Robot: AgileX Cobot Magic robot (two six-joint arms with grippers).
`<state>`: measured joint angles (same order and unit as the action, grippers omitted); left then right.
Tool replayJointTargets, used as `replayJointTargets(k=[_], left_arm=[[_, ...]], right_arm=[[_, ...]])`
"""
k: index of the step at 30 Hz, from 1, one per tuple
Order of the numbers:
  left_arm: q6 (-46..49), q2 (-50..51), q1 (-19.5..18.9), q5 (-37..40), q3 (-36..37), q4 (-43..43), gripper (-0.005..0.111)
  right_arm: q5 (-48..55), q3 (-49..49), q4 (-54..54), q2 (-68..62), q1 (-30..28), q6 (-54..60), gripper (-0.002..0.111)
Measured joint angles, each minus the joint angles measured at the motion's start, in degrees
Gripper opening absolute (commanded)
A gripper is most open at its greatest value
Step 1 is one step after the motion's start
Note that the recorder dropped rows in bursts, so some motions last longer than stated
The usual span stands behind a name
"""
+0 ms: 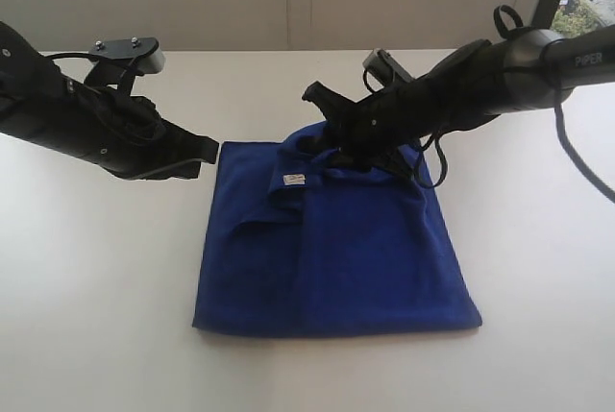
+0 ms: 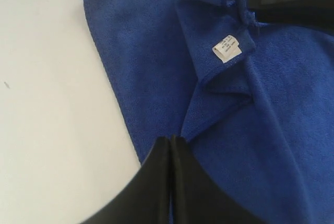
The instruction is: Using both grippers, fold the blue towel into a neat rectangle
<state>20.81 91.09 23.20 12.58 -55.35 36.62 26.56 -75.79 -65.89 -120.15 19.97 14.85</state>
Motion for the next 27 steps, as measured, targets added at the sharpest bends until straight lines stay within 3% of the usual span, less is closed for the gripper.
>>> replayJointTargets(k=[8,16,21,27], left_arm=[[0.0,0.0,0.0,0.0,0.0,0.0,0.0],[0.0,0.0,0.0,-0.8,0.0,0.0,0.0],[0.0,0.0,0.0,-1.1,0.0,0.0,0.0],[0.0,0.0,0.0,-1.2,0.0,0.0,0.0]], right_arm=[[-1.7,0.0,0.0,-0.5,1.0,-4.4,0.035],[-1.9,0.0,-0.1,-0.5,1.3,-4.4,0.021],[-1.9,0.0,-0.1,-0.5,1.3,-4.4,0.0],[-1.9,0.0,0.0,-0.5,1.3,-4.4,0.0]])
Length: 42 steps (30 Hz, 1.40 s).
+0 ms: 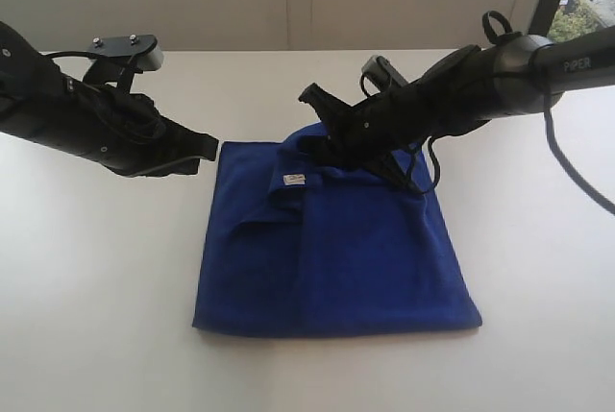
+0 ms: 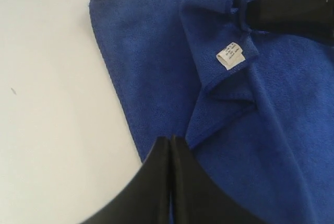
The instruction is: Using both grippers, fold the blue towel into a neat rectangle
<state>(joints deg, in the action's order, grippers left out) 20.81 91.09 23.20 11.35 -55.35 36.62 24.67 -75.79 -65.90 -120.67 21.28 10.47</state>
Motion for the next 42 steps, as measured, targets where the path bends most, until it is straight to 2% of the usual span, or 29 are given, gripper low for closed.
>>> replayJointTargets(k=[6,11,13,20,23,30,36,42], left_arm=[[0.0,0.0,0.0,0.0,0.0,0.0,0.0],[0.0,0.0,0.0,0.0,0.0,0.0,0.0],[0.0,0.0,0.0,0.0,0.0,0.0,0.0],[0.0,0.0,0.0,1.2,0.0,0.7,0.0],[0.0,0.0,0.1,3.0,-1.0,2.2,0.0],[0.0,1.9,0.6,3.3,-1.9,2.7,0.0],[0.0,2.1,0.6,3.5,-1.9,2.7,0.0],[0.0,2.1,0.6,3.6,-1.9,2.7,0.0]], right_arm=[[-0.1,0.0,1.1,0.1,-0.7,0.0,0.0],[0.6,0.0,8.7,3.5,-3.3,0.0,0.0],[1.7,0.0,13.4,5.9,-4.6,-0.5,0.0],[11.6,0.0,44.5,11.0,-8.6,-2.6,0.0],[12.6,0.0,49.6,11.0,-8.6,-2.8,0.0],[10.9,0.0,45.9,8.0,-8.6,-2.9,0.001],[8.5,0.0,40.0,5.1,-8.6,-3.0,0.021],[7.7,0.0,33.0,4.9,-8.6,-3.0,0.029]])
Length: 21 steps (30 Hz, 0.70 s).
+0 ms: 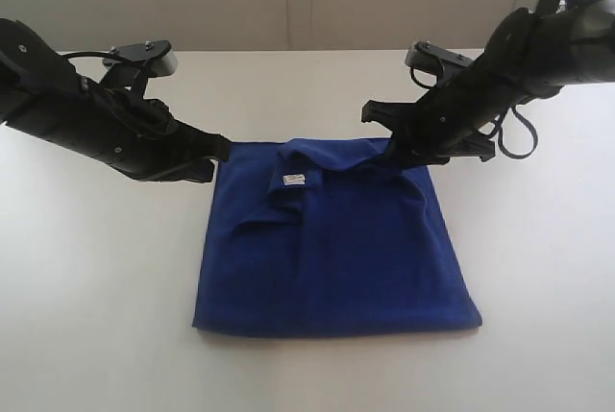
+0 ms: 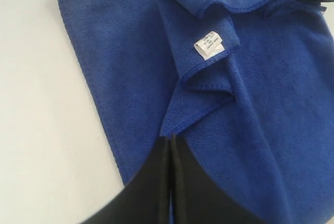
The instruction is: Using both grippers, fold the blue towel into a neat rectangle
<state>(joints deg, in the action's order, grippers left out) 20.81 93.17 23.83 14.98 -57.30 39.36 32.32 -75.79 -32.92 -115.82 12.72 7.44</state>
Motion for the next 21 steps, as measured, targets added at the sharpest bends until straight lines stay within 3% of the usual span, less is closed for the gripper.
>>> replayJointTargets(k=[7,14,21], left_arm=[[0.0,0.0,0.0,0.0,0.0,0.0,0.0],[0.0,0.0,0.0,0.1,0.0,0.0,0.0],[0.3,0.0,0.0,0.1,0.0,0.0,0.0]], right_arm=[[0.3,0.0,-1.4,0.0,0.0,-2.6,0.029],[0.2,0.0,7.2,0.0,0.0,-17.0,0.029],[1.9,0.0,8.7,0.0,0.0,-22.4,0.029]])
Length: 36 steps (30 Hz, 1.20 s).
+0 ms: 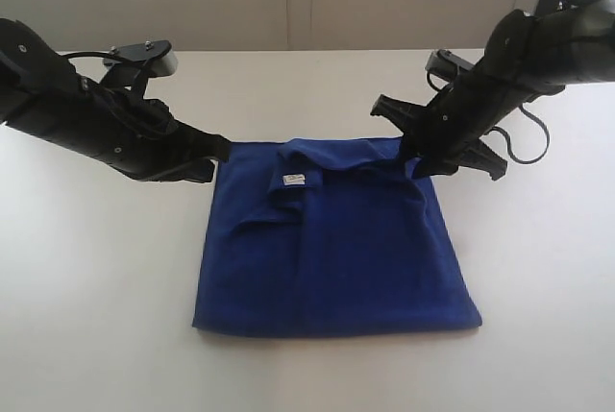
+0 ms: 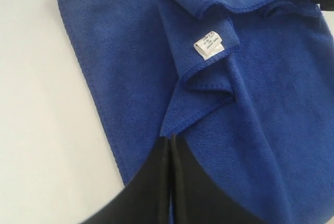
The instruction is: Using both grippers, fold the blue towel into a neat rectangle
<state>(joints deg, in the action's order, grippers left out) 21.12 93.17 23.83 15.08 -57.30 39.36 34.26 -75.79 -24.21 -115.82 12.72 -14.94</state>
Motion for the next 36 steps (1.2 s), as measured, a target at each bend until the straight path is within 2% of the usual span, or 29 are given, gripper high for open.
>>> replayJointTargets(k=[11,15,22,36], left_arm=[[0.4,0.0,0.0,0.0,0.0,0.0,0.0],[0.5,0.0,0.0,0.0,0.0,0.0,0.0],[0.5,0.0,0.0,0.0,0.0,0.0,0.0],[0.5,0.0,0.0,0.4,0.0,0.0,0.0]], right_arm=[[2.0,1.7,-0.9,2.6,0.0,-0.4,0.029],[0.5,3.8,-2.0,3.2,0.0,-0.4,0.029],[-3.5,7.0,-10.6,2.7,0.0,5.5,0.029],[-7.6,7.0,-15.1,0.9,0.0,7.7,0.029]])
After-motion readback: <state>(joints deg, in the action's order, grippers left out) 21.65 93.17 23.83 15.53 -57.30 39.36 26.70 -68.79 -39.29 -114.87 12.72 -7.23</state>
